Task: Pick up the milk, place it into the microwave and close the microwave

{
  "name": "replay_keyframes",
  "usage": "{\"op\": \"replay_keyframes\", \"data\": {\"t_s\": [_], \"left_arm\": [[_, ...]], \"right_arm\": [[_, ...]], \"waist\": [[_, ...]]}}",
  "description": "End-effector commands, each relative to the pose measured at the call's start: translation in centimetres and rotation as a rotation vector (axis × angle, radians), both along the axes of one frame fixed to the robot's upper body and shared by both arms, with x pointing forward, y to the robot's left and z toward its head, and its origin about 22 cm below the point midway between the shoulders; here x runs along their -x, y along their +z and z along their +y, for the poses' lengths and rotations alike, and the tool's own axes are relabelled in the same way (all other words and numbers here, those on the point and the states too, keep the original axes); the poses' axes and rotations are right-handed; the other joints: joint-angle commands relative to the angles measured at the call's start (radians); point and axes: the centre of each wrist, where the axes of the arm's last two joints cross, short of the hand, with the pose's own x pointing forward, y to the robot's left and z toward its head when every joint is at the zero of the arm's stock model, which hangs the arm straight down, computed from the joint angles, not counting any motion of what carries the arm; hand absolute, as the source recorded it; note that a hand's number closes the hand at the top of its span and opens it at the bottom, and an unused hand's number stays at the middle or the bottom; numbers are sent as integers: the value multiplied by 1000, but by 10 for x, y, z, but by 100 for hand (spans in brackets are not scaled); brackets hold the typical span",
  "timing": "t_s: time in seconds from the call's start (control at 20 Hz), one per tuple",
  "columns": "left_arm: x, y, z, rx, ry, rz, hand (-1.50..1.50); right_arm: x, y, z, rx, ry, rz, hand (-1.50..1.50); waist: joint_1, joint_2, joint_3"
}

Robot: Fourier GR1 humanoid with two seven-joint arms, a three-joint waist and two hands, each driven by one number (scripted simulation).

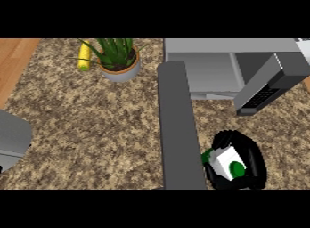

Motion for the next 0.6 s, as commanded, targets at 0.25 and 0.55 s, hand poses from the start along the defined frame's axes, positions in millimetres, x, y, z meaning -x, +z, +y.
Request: {"op": "replay_keyframes", "data": {"t_s": [0.25,0.55], "left_arm": [[6,-21,6,-1,12,-8,-150],[4,-10,21,-18,20,9,-150]], "right_arm": [[-23,40,50,23,-54,-51,150],[-79,53,53,133,-165,-48,150]], "waist": [[13,4,1],[21,7,1]]}}
